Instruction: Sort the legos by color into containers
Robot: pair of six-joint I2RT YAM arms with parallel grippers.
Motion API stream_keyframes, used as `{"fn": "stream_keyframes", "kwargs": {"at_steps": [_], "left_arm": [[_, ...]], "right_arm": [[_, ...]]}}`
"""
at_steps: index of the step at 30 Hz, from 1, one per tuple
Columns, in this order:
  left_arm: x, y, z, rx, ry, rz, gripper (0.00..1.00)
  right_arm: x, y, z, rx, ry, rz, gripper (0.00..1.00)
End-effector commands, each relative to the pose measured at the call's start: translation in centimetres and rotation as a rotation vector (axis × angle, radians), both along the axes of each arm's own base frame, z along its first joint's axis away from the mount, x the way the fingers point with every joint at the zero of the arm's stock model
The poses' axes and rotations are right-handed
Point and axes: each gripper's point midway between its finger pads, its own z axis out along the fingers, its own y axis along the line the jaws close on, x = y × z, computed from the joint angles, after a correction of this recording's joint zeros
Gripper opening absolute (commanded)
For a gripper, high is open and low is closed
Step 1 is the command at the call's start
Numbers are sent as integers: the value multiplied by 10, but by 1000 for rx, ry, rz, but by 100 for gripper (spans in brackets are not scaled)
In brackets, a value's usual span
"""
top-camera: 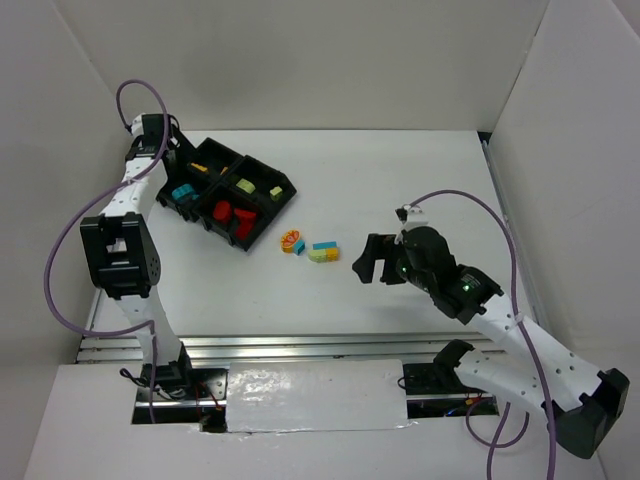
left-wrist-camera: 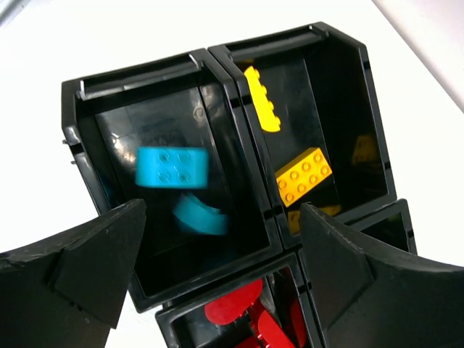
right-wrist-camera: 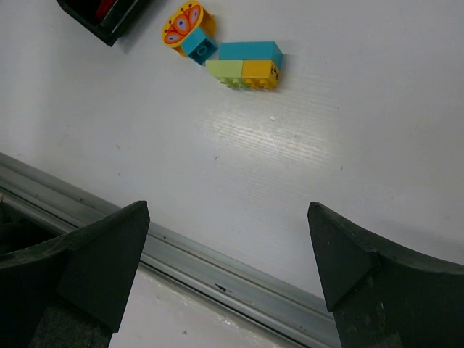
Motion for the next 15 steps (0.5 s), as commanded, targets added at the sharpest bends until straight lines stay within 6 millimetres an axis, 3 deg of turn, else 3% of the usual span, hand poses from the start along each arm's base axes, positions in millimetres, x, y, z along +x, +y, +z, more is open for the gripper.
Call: {"fn": "stream_keyframes", "kwargs": {"at_steps": [1, 6, 8, 9, 10, 11, 12, 13, 15], "left_arm": [[1, -6, 27, -19, -49, -1, 100], [-32, -9, 66, -31, -84, 49, 99], [-54, -29, 89, -47, -126, -1, 99], [-64, -37, 79, -56, -113, -23, 99], [-78, -57, 105, -68, -180, -81, 100], [-88, -65, 108, -72, -194, -107, 99], [-102, -71, 91, -85, -163, -123, 100], [-116, -94, 109, -92, -215, -191, 100], [-145, -118, 103, -118, -220, -283, 100]], "right_arm": [[15, 14, 16, 38, -69, 24, 97], [43, 32, -11, -30, 15, -2, 97], [59, 40, -31, -109, 95, -21, 98], [74, 47, -42, -160, 130, -39, 98], [77, 49, -51, -200, 155, -41, 98], [83, 51, -57, -238, 162, -50, 98], [93, 58, -67, -271, 180, -51, 97], [97, 61, -71, -291, 182, -54, 98], [111, 70, -82, -318, 188, -67, 98]]}}
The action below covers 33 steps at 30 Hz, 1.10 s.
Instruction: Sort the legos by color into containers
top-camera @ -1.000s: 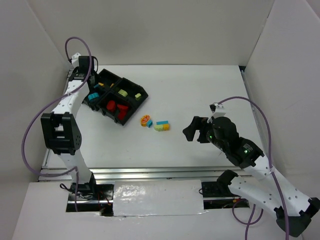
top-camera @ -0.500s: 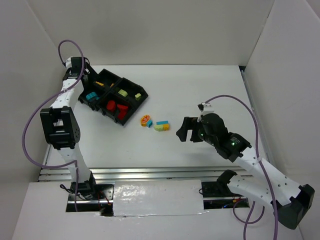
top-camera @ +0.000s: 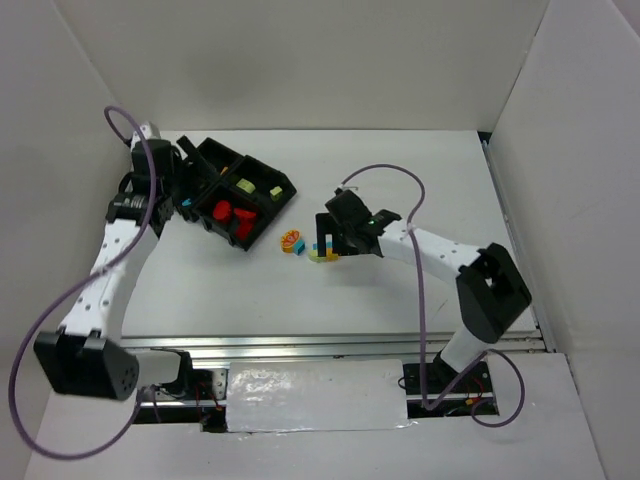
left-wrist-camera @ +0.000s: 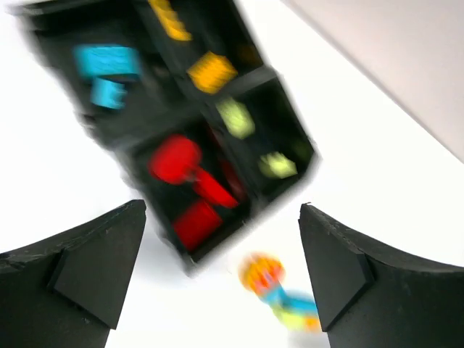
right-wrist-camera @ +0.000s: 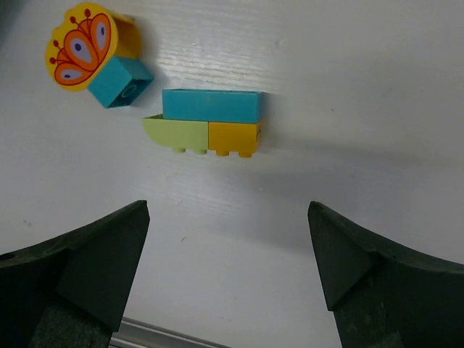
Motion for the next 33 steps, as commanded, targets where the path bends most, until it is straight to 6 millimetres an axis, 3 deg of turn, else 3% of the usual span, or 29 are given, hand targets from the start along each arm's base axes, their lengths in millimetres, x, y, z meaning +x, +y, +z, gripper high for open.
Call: {"fn": "stream_keyframes", "kwargs": {"at_steps": [1, 2, 3, 5, 6, 12, 17, 23, 24, 30, 31, 33], "left_arm": [[-35, -40, -4, -48, -28, -151, 100], [-45, -49, -7, -64, -27, -192, 99], [-57, -54, -22, -67, 2, -222, 99], [-79, -63, -18, -55, -16, -293, 99], [-94, -64, -22, -25, -9, -324, 100], [-139, -60, -29, 107, 24, -469, 100], [-152, -51, -48, 150, 30, -451, 100], [-149, -62, -47, 135, 24, -517, 100], [-148, -61, -49, 136, 37, -517, 99], [-150, -63, -48, 131, 22, -521, 99], [-149, -63, -46, 128, 16, -522, 100], [-149, -68, -47, 114, 9, -546, 99]], "right_arm": [[23, 8, 3, -62, -41, -24, 98], [27, 10, 0, -76, -41, -27, 98], [34, 14, -7, -95, -34, -31, 98], [43, 14, -12, -115, -38, -58, 97], [48, 18, -14, -113, -48, -63, 97], [59, 32, -28, -113, -33, -35, 97], [67, 33, -43, -161, -21, -32, 96], [68, 35, -54, -180, -1, -19, 88], [67, 35, -56, -179, 2, -15, 84], [61, 36, -53, -143, -4, -4, 37], [62, 35, -47, -132, -16, -21, 0], [60, 27, -37, -118, -35, -74, 0]]}}
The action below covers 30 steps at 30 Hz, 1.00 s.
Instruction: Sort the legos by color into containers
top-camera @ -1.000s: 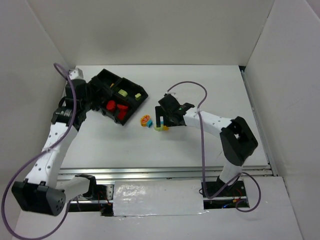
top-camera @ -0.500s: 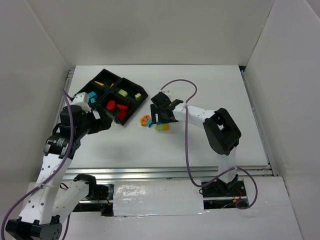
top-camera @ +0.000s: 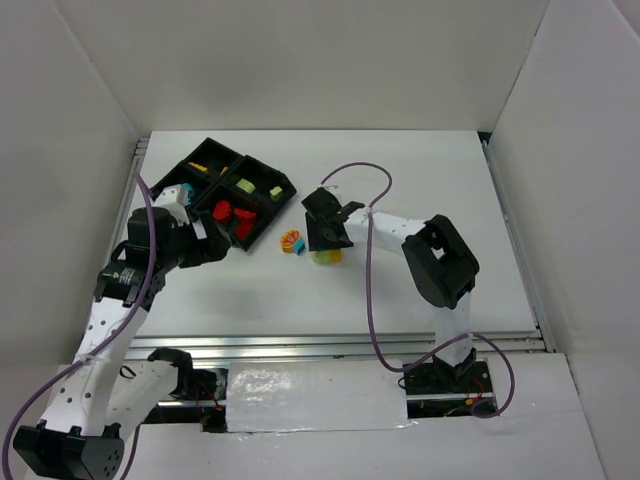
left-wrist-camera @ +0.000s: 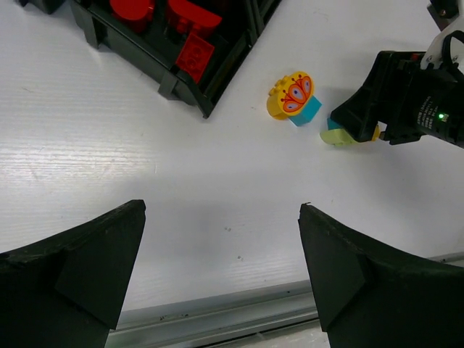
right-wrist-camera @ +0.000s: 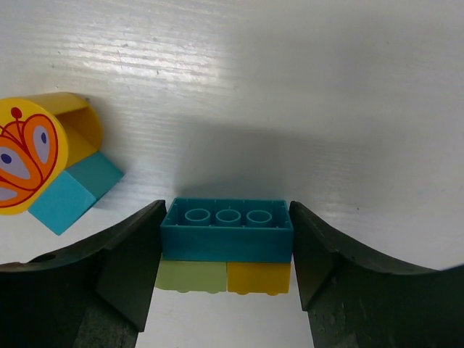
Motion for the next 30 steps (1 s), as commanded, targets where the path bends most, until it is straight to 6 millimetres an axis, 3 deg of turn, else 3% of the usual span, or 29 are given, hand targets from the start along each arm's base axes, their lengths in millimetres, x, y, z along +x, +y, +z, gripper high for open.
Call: {"fn": "stream_keyframes", "kwargs": {"at_steps": [1, 2, 3, 4, 6, 7, 8, 9, 10, 11, 12, 13, 15, 17, 19, 22, 30], "left_arm": [[1, -15, 8, -37, -50, -89, 100], [3, -16, 7, -38, -55, -90, 100], [0, -30, 9, -95, -49, -150, 100], [0, -39, 9, -135, -46, -183, 100], [-4, -69, 8, -296, -42, -286, 100], [-11, -82, -6, -393, 10, -297, 100], [-2, -96, 13, -455, -100, -356, 99], [-8, -110, 15, -513, -115, -408, 99], [-10, -120, 5, -547, -117, -425, 99], [-19, -141, 10, -586, -122, -481, 99], [-13, -150, 21, -593, -197, -492, 100], [-20, -171, 17, -599, -174, -541, 99], [-16, -190, 28, -609, -245, -562, 99], [-19, -216, 25, -613, -235, -611, 99], [-13, -229, 34, -621, -270, -625, 99], [-5, -244, 31, -648, -277, -623, 99], [9, -258, 25, -620, -263, -603, 97]], "right_arm": [[1, -5, 37, 61, -88, -83, 0], [0, -9, 43, 74, -104, -117, 0], [-1, -13, 49, 88, -118, -152, 0], [-1, -19, 72, 152, -169, -255, 0], [-13, -28, 77, 222, -185, -352, 0], [-22, -39, 88, 248, -208, -396, 0], [-26, -42, 95, 278, -221, -433, 0], [-32, -39, 102, 325, -230, -466, 0], [-37, -45, 115, 352, -263, -496, 0], [-45, -48, 117, 355, -263, -515, 0], [-54, -42, 123, 386, -267, -537, 0], [-56, -46, 135, 399, -311, -570, 0], [-72, -46, 145, 420, -315, -613, 0], [-81, -49, 154, 424, -338, -638, 0], [-91, -43, 167, 469, -350, -638, 0], [-103, -44, 179, 511, -374, -642, 0], [-120, -44, 199, 631, -392, -611, 0]]}}
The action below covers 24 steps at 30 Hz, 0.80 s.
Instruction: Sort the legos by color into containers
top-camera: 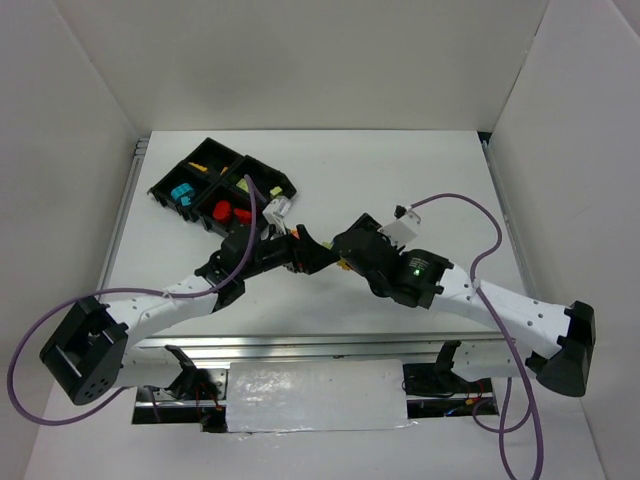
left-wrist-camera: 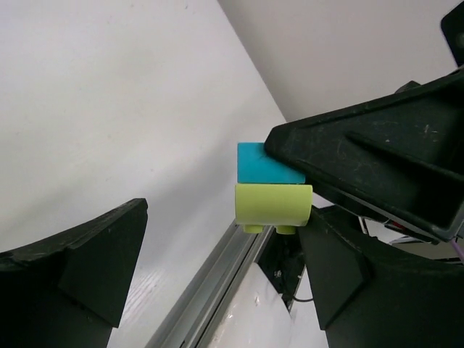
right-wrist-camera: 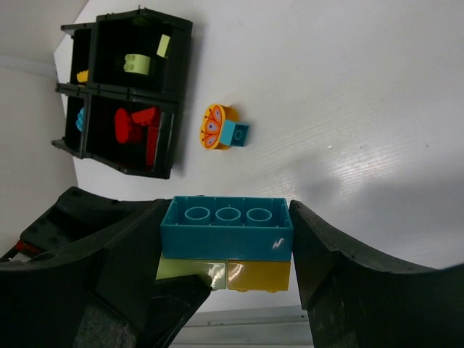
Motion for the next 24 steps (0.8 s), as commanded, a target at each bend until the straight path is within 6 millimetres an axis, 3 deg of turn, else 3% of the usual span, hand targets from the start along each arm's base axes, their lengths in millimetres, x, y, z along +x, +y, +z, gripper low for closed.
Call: {"fn": "stream_keyframes", "kwargs": {"at_steps": [1, 6, 9, 12, 13, 14, 17, 18, 19, 20, 21, 24], "left_arm": [[11, -10, 34, -77, -90, 22, 97], [11, -12, 45, -129, -108, 15, 95], [9, -16, 52, -145, -118, -4, 89], [9, -19, 53, -134, -120, -15, 67], [9, -19, 52, -132, -119, -16, 49], [9, -19, 51, -127, -118, -18, 42], [8, -17, 47, -108, -116, -13, 21], [7, -16, 48, -109, -120, -14, 8], [7, -16, 47, -107, -120, -14, 3], [7, -16, 47, -103, -121, -15, 0], [6, -16, 45, -98, -118, -16, 0], [8, -15, 43, -82, -119, -13, 0]], "right_arm": [[-1, -4, 13, 51, -52, -34, 0], [-5, 11, 13, 50, -49, 16, 0], [-4, 16, 10, 46, -39, 5, 0], [-2, 18, 13, 50, -44, 2, 0], [-2, 18, 16, 55, -49, 7, 0], [-4, 19, 17, 59, -51, 17, 0], [-6, 21, 22, 79, -80, 60, 12], [-6, 23, 31, 109, -107, 75, 20], [-7, 24, 33, 120, -114, 88, 34], [-8, 24, 29, 123, -114, 98, 47], [-9, 25, 32, 135, -124, 106, 70], [-10, 19, 37, 146, -126, 103, 96]]}}
